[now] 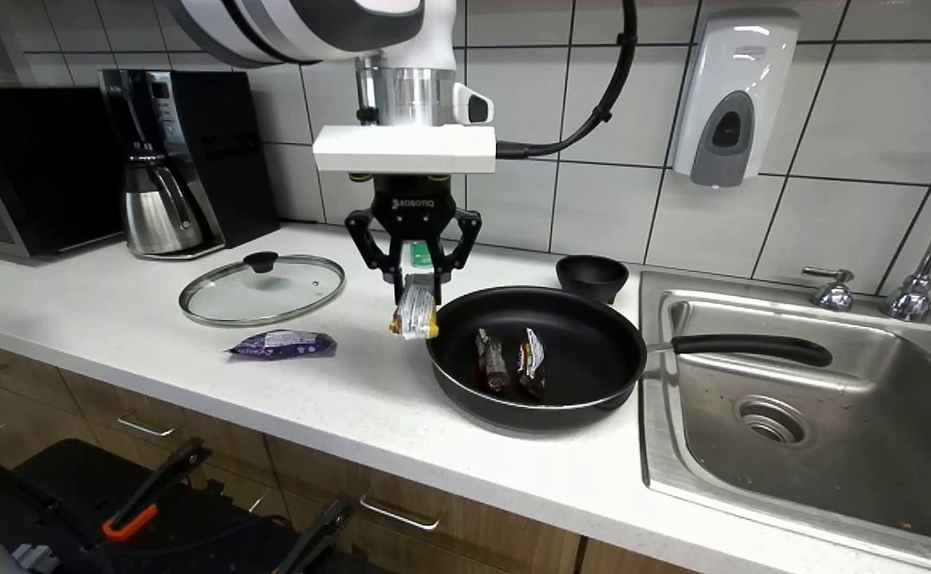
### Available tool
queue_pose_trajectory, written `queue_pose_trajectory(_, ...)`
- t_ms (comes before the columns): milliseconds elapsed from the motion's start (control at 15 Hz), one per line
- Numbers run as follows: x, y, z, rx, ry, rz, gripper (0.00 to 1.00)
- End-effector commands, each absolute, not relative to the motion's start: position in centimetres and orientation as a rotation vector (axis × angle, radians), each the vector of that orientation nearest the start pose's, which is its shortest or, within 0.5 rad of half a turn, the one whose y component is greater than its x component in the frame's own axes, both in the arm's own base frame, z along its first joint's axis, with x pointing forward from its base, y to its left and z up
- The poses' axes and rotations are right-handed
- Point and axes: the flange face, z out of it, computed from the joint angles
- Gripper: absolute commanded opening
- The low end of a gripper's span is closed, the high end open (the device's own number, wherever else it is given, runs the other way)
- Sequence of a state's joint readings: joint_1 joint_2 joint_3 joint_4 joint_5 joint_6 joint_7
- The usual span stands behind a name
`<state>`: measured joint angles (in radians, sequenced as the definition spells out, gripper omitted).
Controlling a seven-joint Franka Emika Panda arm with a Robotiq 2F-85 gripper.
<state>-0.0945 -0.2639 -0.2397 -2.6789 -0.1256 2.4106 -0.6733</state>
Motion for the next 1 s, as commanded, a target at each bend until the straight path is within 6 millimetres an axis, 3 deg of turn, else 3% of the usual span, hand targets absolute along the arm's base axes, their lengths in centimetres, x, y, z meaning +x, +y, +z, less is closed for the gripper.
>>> queue_pose_trajectory(0,37.8,-14.0,33.6,-3.089,-0.732,0.059,0.16)
queue_pose_trajectory(200,37.9,-14.3,34.0,-3.106,-0.705,0.046,0.16)
queue_pose_trajectory(267,39.8,-17.8,31.9,-3.109,-0.686,0.051,0.16)
queue_pose_trajectory(600,40.7,-24.1,30.8,-3.168,-0.528,0.081,0.16)
queue_pose_trajectory(667,42.1,-24.4,29.5,-3.180,-0.515,0.090,0.16)
queue_pose_trajectory(933,45.2,-25.9,28.4,-3.212,-0.509,0.097,0.16)
